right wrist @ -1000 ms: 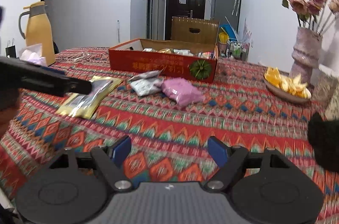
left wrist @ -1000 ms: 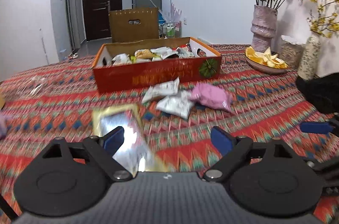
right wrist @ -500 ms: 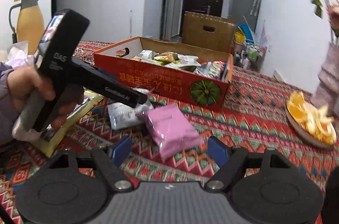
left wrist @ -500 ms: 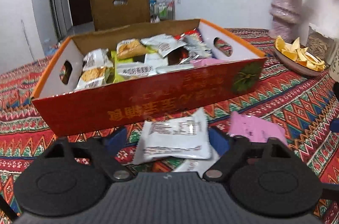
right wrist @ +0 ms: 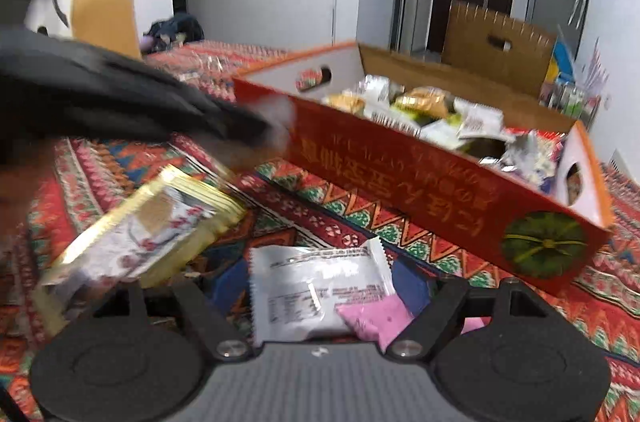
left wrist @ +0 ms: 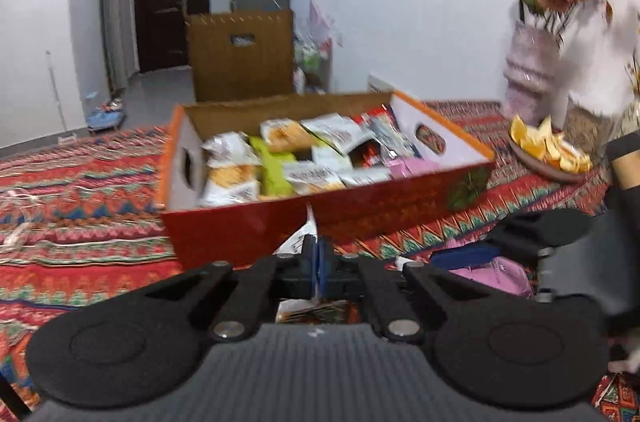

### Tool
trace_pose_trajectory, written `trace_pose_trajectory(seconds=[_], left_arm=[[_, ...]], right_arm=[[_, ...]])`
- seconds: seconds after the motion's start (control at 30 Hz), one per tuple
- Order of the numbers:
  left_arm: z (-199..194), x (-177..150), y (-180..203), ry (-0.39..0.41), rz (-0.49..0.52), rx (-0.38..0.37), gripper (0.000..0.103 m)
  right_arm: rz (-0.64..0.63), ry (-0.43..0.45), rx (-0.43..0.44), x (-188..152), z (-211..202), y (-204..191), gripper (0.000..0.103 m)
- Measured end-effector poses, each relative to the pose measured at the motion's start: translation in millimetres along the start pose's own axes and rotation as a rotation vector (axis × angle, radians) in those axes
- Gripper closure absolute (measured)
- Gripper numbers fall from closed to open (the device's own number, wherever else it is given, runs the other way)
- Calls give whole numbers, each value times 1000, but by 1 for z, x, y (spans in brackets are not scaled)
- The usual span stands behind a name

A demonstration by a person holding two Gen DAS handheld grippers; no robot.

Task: Organize snacks
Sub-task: 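Grasp white packet with left tool while right tool grasps small white packet, then carry both packets into the orange box and open both tools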

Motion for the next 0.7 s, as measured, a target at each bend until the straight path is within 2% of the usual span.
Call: trace_pose_trajectory(seconds=[0.07,0.17,0.23,0.3,0.33,0.53,0.7], left_arm=[[-17,-1,-8,23,-24,13,101],[-39,-6,-15,43,-45,30,101],[-50,-10,-15,53,-53,33,101],[-61,-14,-15,60,-59,36,101],[-66,-16,-14,63,-63,36,101],[-106,-23,-5,101,-105,45,101],[-141,-34,9,122,-125,38,101]], right_arm=[[6,-19,7,-2,8,4,17],[37,-22,19,-8,4,8,19],[54,-19,11,-9,0,10,34],[75,-12,0,-9,-4,10,81],[89,-11,2,-9,-6,10,92],[122,63,-84,-8,-15,5,93],[107,145,-120,-9,-66,-17,93]])
Point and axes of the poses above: each gripper's, at about its wrist camera, not at the fingertips, and z roughly the way its jaws point, y to its right, x to its top, the point moved 5 cm from there along z, roughly the way its jaws point
